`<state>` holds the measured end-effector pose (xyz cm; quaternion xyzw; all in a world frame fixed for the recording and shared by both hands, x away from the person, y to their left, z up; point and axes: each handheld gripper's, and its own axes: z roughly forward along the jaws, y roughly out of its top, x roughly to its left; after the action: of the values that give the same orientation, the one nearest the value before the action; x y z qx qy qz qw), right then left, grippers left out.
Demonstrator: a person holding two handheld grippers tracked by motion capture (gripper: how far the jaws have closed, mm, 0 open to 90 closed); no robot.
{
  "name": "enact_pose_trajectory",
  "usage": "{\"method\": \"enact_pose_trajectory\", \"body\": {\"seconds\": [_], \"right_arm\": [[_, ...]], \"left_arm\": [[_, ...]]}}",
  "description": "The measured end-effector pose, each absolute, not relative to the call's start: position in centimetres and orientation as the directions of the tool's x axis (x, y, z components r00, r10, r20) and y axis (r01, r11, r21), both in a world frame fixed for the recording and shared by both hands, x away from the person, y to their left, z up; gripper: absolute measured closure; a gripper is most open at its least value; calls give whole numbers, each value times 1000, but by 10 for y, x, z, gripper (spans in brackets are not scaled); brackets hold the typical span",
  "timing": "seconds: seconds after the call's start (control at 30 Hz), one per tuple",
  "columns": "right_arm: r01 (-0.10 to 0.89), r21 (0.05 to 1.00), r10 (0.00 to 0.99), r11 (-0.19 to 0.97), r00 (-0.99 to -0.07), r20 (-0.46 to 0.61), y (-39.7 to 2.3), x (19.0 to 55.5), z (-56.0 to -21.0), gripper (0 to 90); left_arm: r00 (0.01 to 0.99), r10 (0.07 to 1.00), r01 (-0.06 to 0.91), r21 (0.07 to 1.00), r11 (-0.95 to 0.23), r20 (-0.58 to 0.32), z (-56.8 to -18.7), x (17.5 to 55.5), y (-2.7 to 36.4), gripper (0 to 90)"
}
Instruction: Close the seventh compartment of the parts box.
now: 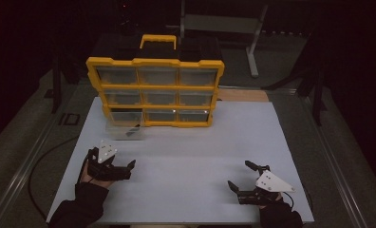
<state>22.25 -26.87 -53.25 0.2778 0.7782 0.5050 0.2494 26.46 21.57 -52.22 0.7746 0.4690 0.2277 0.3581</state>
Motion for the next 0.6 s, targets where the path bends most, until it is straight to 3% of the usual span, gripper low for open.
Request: {"method": "enact_pose_trajectory", "body": {"seconds": [0.37,0.6], "right_arm": [[182,924,683,338,-722,-108,-269,223,-533,80],[181,923,684,339,-722,-109,-269,223,-533,80]], "left_arm": [[425,905,616,732,-291,3,-540,274,214,0],[395,919,629,724,-284,18,-539,278,210,90]]}}
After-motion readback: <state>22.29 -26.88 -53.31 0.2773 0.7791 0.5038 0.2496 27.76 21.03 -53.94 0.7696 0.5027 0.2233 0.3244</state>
